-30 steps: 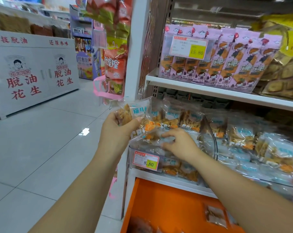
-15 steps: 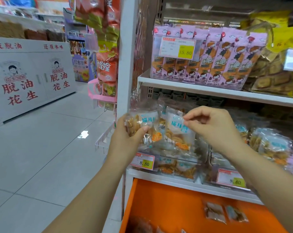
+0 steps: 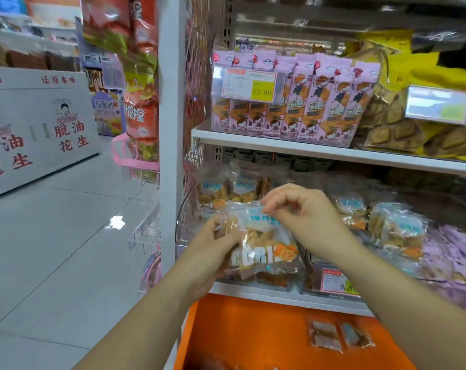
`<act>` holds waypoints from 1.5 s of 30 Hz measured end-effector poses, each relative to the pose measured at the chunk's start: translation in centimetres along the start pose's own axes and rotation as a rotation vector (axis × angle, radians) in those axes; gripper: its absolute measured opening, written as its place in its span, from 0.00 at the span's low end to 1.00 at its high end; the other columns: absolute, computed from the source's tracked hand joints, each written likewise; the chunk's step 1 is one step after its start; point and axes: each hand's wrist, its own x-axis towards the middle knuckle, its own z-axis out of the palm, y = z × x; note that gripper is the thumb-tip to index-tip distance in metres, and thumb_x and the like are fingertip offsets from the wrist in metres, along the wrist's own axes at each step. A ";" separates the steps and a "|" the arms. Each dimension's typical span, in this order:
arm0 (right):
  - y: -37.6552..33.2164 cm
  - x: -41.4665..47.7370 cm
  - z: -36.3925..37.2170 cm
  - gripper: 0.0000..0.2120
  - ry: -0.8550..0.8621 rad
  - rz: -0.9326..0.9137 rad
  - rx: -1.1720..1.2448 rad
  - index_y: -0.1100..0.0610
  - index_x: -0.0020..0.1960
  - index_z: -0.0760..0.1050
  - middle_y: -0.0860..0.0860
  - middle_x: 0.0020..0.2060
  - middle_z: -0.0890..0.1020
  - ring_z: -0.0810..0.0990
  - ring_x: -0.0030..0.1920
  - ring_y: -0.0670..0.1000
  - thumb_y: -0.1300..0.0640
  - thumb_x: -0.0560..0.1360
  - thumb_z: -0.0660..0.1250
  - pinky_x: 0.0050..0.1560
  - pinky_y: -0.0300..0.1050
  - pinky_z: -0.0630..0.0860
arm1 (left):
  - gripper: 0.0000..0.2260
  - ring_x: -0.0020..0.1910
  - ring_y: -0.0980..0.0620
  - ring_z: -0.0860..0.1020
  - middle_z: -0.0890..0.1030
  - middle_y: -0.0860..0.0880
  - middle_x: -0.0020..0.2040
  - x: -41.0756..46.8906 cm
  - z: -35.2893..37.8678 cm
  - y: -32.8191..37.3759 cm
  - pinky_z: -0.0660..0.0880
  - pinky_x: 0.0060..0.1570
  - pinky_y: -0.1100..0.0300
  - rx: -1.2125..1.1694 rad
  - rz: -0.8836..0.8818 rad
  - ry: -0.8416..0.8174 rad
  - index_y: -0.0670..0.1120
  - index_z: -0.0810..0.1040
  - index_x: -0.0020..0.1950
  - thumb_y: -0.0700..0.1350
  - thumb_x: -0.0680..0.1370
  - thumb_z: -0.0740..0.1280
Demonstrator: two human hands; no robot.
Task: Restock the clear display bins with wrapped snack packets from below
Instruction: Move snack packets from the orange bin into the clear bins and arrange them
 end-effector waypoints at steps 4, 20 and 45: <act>0.5 -0.3 0.9 0.18 0.107 -0.036 -0.056 0.49 0.35 0.77 0.43 0.44 0.80 0.77 0.49 0.38 0.71 0.73 0.66 0.48 0.25 0.71 | 0.16 0.53 0.44 0.82 0.83 0.43 0.54 -0.3 -0.1 0.0 0.80 0.45 0.51 -0.113 -0.051 -0.055 0.46 0.74 0.64 0.51 0.79 0.64; 3.9 -4.2 -6.8 0.14 0.302 -0.148 -0.133 0.45 0.44 0.77 0.39 0.49 0.79 0.76 0.54 0.39 0.65 0.73 0.68 0.55 0.30 0.70 | 0.28 0.51 0.54 0.79 0.77 0.52 0.58 1.2 8.3 -0.2 0.77 0.37 0.66 0.297 0.321 0.075 0.54 0.67 0.65 0.46 0.70 0.75; 17.9 -9.3 -18.1 0.32 -0.146 0.340 -0.789 0.45 0.77 0.46 0.46 0.76 0.50 0.52 0.75 0.51 0.46 0.79 0.59 0.74 0.55 0.42 | 0.31 0.57 0.52 0.70 0.66 0.47 0.65 14.8 19.7 -4.8 0.68 0.58 0.60 1.022 0.134 -0.110 0.45 0.54 0.76 0.54 0.78 0.63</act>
